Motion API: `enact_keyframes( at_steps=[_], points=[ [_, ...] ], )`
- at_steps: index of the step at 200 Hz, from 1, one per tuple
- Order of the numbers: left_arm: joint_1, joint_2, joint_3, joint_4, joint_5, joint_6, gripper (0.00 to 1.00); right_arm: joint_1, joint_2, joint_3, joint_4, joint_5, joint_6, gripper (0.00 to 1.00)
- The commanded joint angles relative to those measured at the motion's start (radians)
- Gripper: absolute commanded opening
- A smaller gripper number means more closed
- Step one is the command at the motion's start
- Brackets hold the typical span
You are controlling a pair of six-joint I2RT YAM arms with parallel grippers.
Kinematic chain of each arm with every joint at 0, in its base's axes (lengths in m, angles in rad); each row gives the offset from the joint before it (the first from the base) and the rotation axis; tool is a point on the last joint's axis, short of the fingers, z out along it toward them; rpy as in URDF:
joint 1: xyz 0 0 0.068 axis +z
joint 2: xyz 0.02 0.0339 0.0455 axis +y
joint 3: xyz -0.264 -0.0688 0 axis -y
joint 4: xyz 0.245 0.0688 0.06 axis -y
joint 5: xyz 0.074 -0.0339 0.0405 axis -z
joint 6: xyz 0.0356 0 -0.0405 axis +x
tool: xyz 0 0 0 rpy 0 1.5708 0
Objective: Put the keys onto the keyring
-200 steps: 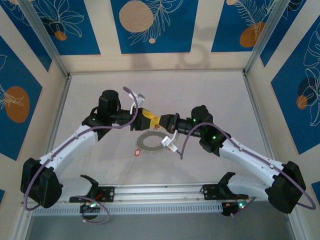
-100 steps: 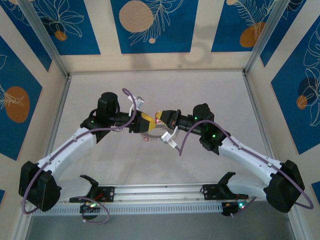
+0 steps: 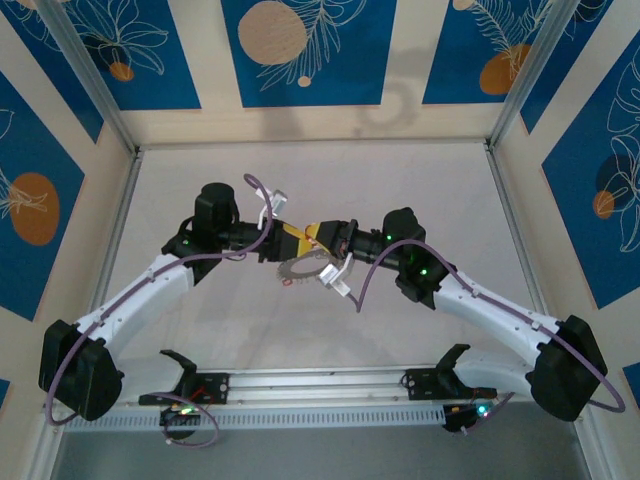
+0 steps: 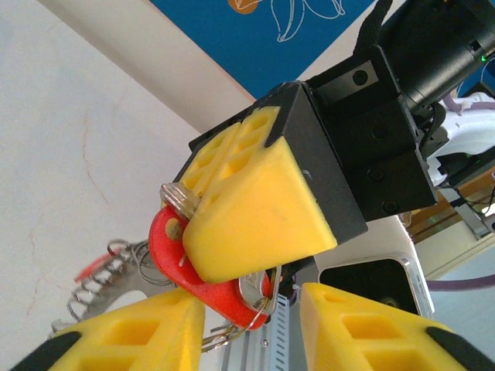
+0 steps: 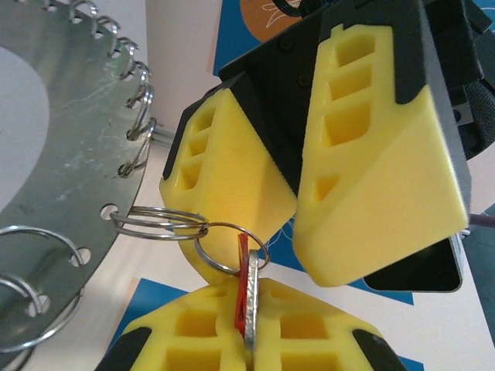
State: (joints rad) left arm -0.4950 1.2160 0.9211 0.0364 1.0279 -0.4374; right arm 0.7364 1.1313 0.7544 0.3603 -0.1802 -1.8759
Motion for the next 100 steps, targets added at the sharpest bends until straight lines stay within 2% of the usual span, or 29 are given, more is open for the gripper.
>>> enact_keyframes(
  at_steps=[1,26,45,71,100],
  points=[
    [0.004,-0.009,0.015,0.02,0.029,0.016,0.3,0.019,0.013,0.018,0.063,-0.026,0.027,0.0],
    [0.004,-0.009,0.012,0.008,0.035,0.034,0.18,0.02,0.016,0.02,0.056,-0.023,0.024,0.0],
    [0.004,-0.011,0.012,0.01,0.034,0.032,0.13,0.02,0.014,0.023,0.041,-0.018,0.02,0.0],
    [0.004,-0.004,0.026,-0.001,0.051,0.034,0.02,0.014,0.016,0.022,0.014,-0.012,0.005,0.05],
    [0.004,0.005,0.037,-0.011,0.044,0.026,0.0,0.013,0.009,0.017,-0.037,-0.008,-0.013,0.16]
  ],
)
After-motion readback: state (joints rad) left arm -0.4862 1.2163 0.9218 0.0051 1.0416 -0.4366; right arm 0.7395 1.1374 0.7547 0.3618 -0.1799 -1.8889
